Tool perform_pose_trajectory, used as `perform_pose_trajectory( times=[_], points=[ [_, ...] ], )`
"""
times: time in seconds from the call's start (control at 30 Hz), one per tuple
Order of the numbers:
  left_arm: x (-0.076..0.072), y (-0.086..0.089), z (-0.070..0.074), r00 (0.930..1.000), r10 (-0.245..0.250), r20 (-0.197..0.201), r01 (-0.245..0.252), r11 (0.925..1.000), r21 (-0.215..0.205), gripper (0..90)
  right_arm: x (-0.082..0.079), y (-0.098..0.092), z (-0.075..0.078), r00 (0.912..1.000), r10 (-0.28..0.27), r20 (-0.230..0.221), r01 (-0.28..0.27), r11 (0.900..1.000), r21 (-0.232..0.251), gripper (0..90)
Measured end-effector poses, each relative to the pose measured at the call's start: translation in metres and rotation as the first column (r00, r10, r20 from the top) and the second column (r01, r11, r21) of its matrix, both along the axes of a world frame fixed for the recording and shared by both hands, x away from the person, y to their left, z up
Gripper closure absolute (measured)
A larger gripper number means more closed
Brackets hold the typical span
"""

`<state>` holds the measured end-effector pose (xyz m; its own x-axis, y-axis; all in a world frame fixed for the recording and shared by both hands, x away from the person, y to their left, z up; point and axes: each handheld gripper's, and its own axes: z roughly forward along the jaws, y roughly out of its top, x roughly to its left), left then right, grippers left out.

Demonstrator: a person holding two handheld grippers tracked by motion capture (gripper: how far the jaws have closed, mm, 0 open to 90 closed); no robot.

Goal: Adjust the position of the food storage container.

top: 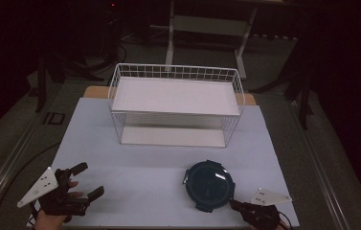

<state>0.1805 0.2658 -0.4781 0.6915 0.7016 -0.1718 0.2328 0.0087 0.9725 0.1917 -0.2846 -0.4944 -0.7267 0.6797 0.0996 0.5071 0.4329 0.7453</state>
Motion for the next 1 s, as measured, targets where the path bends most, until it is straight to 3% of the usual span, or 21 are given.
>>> perform_pose_trajectory(
  times=[0.4, 0.57, 0.77, 0.87, 1.0],
  points=[
    [0.000, 0.000, 0.000, 1.0000, -0.001, 0.000, 0.001, 1.0000, -0.001, 0.0, 0.023, -0.007, -0.001, 0.9995, -0.028, 0.012, 0.028, 1.000, 0.001, 90.0],
    [-0.001, 0.001, 0.001, 1.0000, 0.005, 0.003, -0.005, 1.0000, -0.003, 0.0, 0.023, -0.011, -0.001, 0.9995, -0.029, 0.013, 0.029, 1.000, 0.002, 90.0],
    [-0.001, 0.000, 0.001, 1.0000, -0.001, 0.003, 0.001, 1.0000, 0.003, 0.0, 0.029, -0.021, 0.003, 0.9955, -0.084, 0.044, 0.083, 0.996, 0.011, 90.0],
    [-0.002, 0.000, 0.001, 1.0000, -0.001, 0.006, 0.001, 1.0000, 0.001, 0.0, 0.037, -0.021, 0.006, 0.9927, -0.107, 0.056, 0.106, 0.994, 0.018, 90.0],
    [-0.002, 0.001, 0.002, 1.0000, 0.001, 0.008, -0.001, 1.0000, 0.002, 0.0, 0.043, -0.015, 0.005, 0.9939, -0.095, 0.055, 0.095, 0.995, 0.004, 90.0]
  ],
)
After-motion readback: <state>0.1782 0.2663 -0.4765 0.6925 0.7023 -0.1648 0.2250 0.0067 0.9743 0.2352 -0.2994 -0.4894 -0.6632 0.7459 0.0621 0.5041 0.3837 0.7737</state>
